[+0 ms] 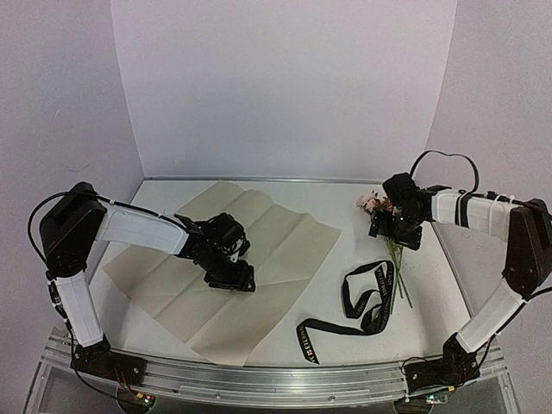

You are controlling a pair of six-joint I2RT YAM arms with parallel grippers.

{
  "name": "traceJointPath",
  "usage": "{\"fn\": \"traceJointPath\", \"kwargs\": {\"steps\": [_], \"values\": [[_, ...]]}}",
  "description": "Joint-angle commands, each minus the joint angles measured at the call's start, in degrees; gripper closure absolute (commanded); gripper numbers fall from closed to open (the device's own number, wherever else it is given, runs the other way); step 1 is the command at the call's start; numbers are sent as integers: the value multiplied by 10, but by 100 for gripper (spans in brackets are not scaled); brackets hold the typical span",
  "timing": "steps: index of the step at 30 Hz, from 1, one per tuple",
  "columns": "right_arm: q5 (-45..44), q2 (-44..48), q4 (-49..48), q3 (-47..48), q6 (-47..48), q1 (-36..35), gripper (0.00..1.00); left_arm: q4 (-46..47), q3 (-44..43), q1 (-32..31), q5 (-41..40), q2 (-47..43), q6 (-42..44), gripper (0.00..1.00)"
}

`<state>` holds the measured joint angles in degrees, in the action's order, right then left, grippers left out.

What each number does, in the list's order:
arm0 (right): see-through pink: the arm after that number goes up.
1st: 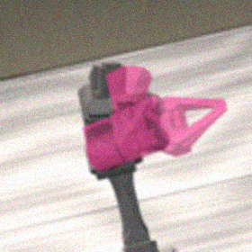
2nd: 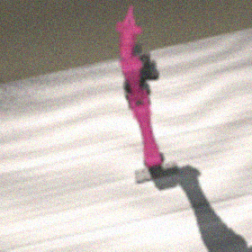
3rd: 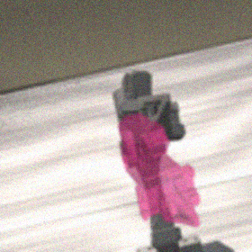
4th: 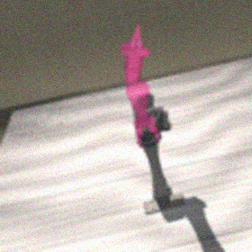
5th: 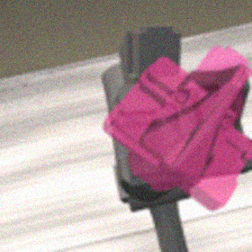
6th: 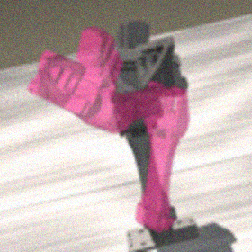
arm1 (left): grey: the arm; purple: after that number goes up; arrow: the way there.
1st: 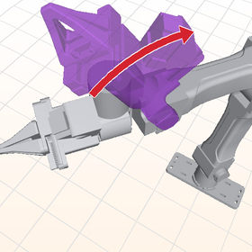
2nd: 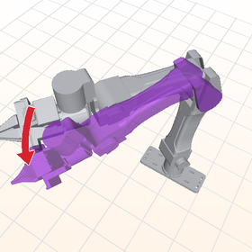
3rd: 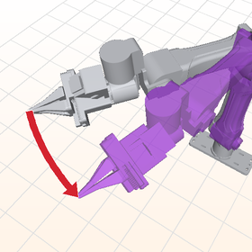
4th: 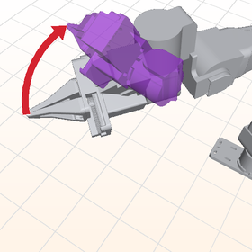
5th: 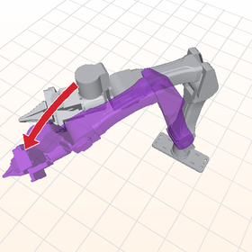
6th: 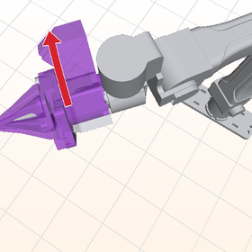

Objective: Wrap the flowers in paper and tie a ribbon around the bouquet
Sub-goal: Adjust the flattened wrapping paper at the center of the board, then pick up the fake flower from the center of the board.

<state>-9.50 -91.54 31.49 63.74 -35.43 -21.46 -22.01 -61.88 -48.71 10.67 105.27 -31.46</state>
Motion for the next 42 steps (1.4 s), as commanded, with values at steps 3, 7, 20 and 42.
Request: {"fn": "traceJointPath", "kwargs": {"steps": [3, 7, 20, 42], "values": [[2, -33, 5, 5, 46, 52, 6, -60, -66, 15, -20, 9, 41, 32], [19, -55, 6, 7, 64, 74, 5, -61, -100, 31, -33, -5, 47, 30], [87, -133, 29, 57, 60, 108, 10, -65, -116, 164, -36, 33, 32, 30], [131, -150, 64, 74, -54, 110, 17, -72, -218, 176, 10, 157, 37, 32]]}}
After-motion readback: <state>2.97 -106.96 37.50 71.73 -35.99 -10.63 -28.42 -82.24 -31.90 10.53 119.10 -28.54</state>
